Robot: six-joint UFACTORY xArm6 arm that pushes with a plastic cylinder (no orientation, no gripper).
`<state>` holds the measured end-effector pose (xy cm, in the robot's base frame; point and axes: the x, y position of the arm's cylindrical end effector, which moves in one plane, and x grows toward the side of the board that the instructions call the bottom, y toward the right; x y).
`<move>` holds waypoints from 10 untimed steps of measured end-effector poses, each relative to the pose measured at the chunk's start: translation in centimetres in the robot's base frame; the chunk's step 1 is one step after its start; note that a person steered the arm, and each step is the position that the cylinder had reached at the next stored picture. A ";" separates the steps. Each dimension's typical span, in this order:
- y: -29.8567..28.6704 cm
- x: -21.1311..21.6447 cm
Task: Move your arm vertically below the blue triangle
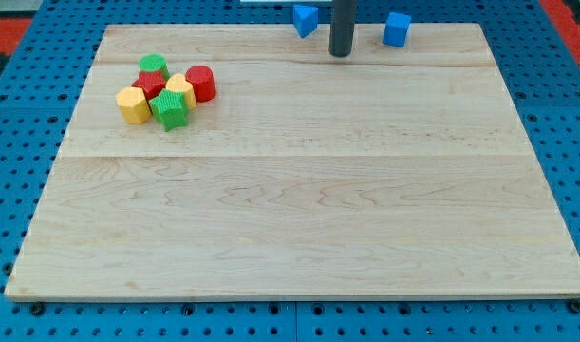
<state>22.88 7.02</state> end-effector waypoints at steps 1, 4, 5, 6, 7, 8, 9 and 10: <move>0.0 -3.7; 0.0 -3.6; 0.2 -3.0; 1.0 4.7; -2.1 9.4; -7.3 14.3; -15.5 17.7; -17.0 15.2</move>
<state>38.07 -9.97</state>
